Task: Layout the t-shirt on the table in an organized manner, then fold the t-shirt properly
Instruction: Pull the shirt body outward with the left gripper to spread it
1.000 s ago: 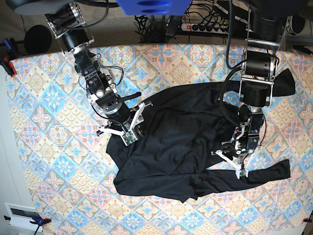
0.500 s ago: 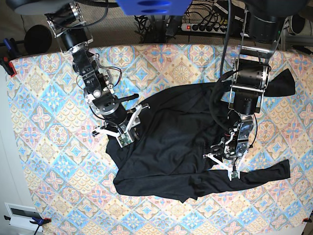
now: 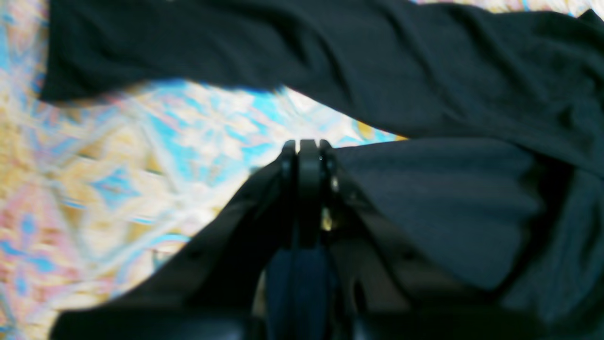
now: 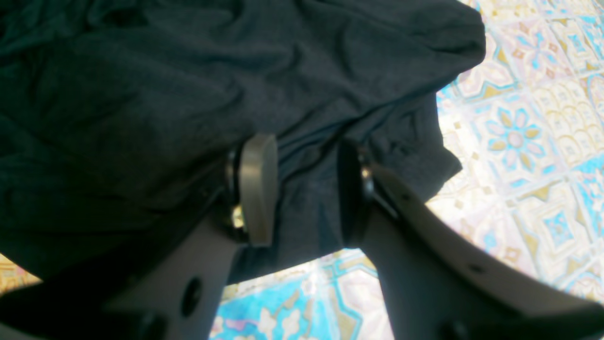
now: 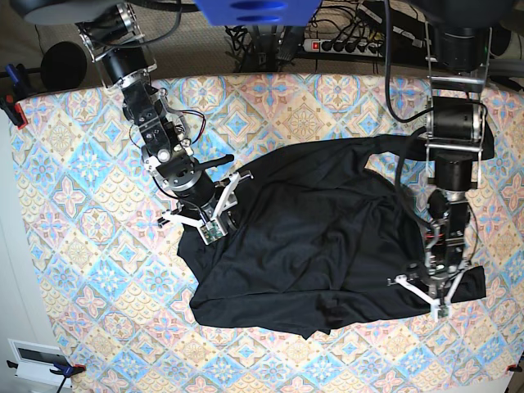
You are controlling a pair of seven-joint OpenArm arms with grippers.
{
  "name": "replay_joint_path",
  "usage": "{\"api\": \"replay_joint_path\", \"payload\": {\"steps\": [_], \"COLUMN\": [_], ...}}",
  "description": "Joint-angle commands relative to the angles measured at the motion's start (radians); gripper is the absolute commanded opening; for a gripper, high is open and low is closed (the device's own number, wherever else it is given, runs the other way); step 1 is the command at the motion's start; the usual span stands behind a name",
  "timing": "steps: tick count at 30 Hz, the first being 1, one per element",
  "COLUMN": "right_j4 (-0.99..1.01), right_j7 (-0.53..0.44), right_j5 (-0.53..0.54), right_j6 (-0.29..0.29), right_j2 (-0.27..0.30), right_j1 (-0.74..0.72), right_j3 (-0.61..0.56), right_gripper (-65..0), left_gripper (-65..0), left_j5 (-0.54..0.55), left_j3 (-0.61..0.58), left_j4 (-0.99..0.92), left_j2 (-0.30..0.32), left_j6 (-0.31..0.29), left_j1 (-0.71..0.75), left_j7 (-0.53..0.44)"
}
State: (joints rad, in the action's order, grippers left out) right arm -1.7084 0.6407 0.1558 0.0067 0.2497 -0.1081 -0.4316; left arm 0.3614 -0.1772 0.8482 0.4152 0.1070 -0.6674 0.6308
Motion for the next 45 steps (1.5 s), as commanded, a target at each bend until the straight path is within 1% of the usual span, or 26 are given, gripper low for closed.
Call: {"api": "replay_joint_path", "payload": {"steps": [1, 4, 7, 10, 14, 19, 21, 23, 24, 26, 28, 29, 31, 34, 35, 38, 39, 41, 45], "right_j4": [-0.022, -0.022, -0.022, -0.022, -0.022, -0.028, -0.037, -0.043, -0.043, -0.043, -0.043, -0.043, -0.043, -0.043, -0.043, -0.043, -0.043, -0.043, -0.043], "right_j7": [-0.023, -0.023, -0.023, -0.023, -0.023, -0.023, -0.023, -0.023, -0.023, -0.023, -0.023, -0.023, -0.023, -0.023, -0.023, -0.023, -0.023, -0.023, -0.023], "right_j5": [-0.005, -0.005, -0.005, -0.005, -0.005, -0.005, -0.005, -0.005, -0.005, -0.005, -0.005, -0.005, -0.005, -0.005, -0.005, -0.005, -0.005, -0.005, -0.005], "right_j6": [-0.001, -0.001, -0.001, -0.001, -0.001, -0.001, -0.001, -0.001, -0.001, -0.001, -0.001, -0.001, -0.001, -0.001, -0.001, -0.001, -0.001, -0.001, -0.001], "right_j2": [0.001, 0.001, 0.001, 0.001, 0.001, 0.001, 0.001, 0.001, 0.001, 0.001, 0.001, 0.001, 0.001, 0.001, 0.001, 0.001, 0.001, 0.001, 0.001], "right_j1": [-0.017, -0.017, -0.017, -0.017, -0.017, 0.018, 0.032, 0.032, 0.032, 0.032, 0.038, 0.044, 0.046, 0.044, 0.044, 0.044, 0.044, 0.044, 0.044], "right_j3": [0.006, 0.004, 0.003, 0.001, 0.001, 0.004, 0.006, 0.006, 0.006, 0.006, 0.006, 0.006, 0.006, 0.006, 0.006, 0.006, 0.006, 0.006, 0.006], "right_gripper": [-44.4, -44.4, -44.4, -44.4, -44.4, -44.4, -44.4, -44.4, -44.4, -44.4, -44.4, -44.4, -44.4, -44.4, -44.4, -44.4, -44.4, -44.4, -44.4], "left_gripper": [-65.0, -65.0, -65.0, -65.0, -65.0, -64.0, -63.3, -62.3, -62.0, -60.8, -59.5, -58.5, -56.5, -50.7, -48.4, -41.8, -39.8, -37.8, -37.5], "left_j5": [0.015, 0.063, 0.064, 0.066, 0.058, 0.004, 0.003, 0.006, 0.006, 0.009, 0.012, 0.028, 0.084, 0.198, 0.233, 0.328, 0.356, 0.39, 0.416], "left_j3": [0.023, 0.071, 0.1, 0.101, 0.095, 0.101, 0.098, 0.094, 0.094, 0.098, 0.101, 0.101, 0.103, 0.106, 0.121, 0.222, 0.267, 0.311, 0.319], "left_j4": [0.042, 0.065, 0.062, 0.062, 0.052, -0.103, -0.149, -0.151, -0.149, -0.111, -0.04, 0.012, 0.107, 0.23, 0.256, 0.326, 0.342, 0.346, 0.345], "left_j2": [0.041, 0.109, 0.164, 0.215, 0.261, 0.267, 0.267, 0.265, 0.264, 0.259, 0.238, 0.238, 0.238, 0.238, 0.238, 0.235, 0.235, 0.233, 0.233], "left_j6": [0.007, 0.007, 0.007, 0.007, 0.012, 0.012, 0.012, 0.012, 0.01, 0.007, 0.007, 0.007, 0.007, 0.012, 0.012, 0.012, 0.012, 0.012, 0.01], "left_j1": [-0.039, -0.041, -0.084, -0.099, -0.139, -0.279, -0.306, -0.298, -0.285, -0.242, -0.174, -0.128, -0.028, 0.097, 0.13, 0.243, 0.283, 0.334, 0.41], "left_j7": [-0.024, -0.021, -0.021, -0.032, -0.093, -0.099, -0.114, -0.114, -0.104, -0.05, 0.005, 0.031, 0.064, 0.128, 0.153, 0.22, 0.231, 0.24, 0.225]}}
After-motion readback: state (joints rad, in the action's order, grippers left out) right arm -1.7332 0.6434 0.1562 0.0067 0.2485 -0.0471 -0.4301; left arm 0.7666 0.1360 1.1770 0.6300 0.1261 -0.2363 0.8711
